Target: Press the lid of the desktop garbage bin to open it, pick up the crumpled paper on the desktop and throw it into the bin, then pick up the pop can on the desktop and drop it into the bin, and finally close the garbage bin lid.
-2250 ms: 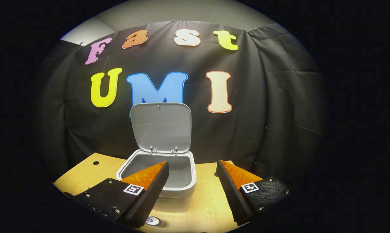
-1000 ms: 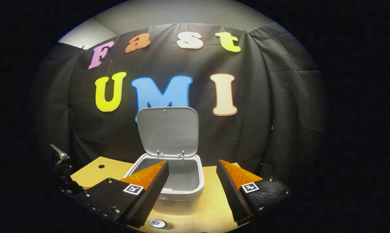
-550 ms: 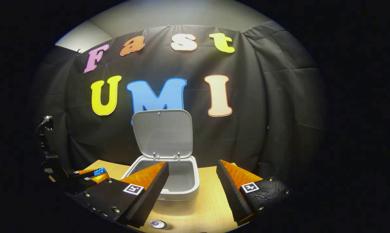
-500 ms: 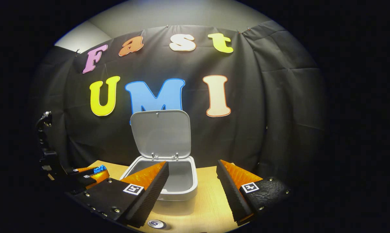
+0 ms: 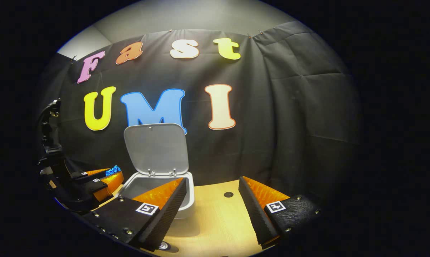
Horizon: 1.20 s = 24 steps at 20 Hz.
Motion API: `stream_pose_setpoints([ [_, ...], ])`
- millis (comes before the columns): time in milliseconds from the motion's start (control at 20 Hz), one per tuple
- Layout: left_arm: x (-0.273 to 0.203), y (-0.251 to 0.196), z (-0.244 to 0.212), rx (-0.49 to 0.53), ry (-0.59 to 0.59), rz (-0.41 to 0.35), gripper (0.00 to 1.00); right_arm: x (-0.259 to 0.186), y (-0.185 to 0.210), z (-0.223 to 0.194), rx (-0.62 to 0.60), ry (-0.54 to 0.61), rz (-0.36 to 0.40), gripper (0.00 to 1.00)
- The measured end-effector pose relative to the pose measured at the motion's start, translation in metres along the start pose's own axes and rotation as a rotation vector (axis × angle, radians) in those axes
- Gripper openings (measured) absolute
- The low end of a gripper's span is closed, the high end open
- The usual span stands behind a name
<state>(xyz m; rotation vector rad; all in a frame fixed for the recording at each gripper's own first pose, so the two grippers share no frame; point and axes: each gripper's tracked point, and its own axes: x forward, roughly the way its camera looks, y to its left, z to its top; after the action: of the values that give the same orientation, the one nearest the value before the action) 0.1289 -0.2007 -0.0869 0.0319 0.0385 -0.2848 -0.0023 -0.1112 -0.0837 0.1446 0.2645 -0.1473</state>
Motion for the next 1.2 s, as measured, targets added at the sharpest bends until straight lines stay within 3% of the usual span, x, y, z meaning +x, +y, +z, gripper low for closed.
stream_pose_setpoints([
  [150,0.010,-0.019,0.001,0.010,-0.005,-0.035,0.50,-0.004,-0.015,-0.003,0.014,0.005,-0.036,0.94],
  [400,0.016,-0.034,0.002,0.011,-0.004,-0.062,0.83,-0.008,-0.028,-0.008,0.029,0.016,-0.070,0.94],
  [450,0.017,-0.036,0.002,0.013,-0.003,-0.065,0.83,-0.009,-0.028,-0.009,0.033,0.018,-0.072,0.94],
  [550,0.015,-0.035,0.004,0.015,-0.006,-0.062,0.70,-0.009,-0.029,-0.012,0.038,0.022,-0.071,0.94],
  [650,0.014,-0.033,0.006,0.013,-0.007,-0.056,0.84,-0.010,-0.026,-0.015,0.042,0.027,-0.065,0.94],
  [1050,-0.002,-0.008,0.009,0.003,-0.005,0.001,0.88,-0.013,-0.001,-0.029,0.043,0.053,0.000,0.94],
  [1100,-0.005,-0.005,0.010,0.000,-0.006,0.010,0.99,-0.014,0.005,-0.031,0.041,0.057,0.015,0.94],
  [1200,-0.012,0.005,0.011,-0.005,-0.007,0.034,0.99,-0.014,0.017,-0.035,0.037,0.066,0.047,0.94],
])
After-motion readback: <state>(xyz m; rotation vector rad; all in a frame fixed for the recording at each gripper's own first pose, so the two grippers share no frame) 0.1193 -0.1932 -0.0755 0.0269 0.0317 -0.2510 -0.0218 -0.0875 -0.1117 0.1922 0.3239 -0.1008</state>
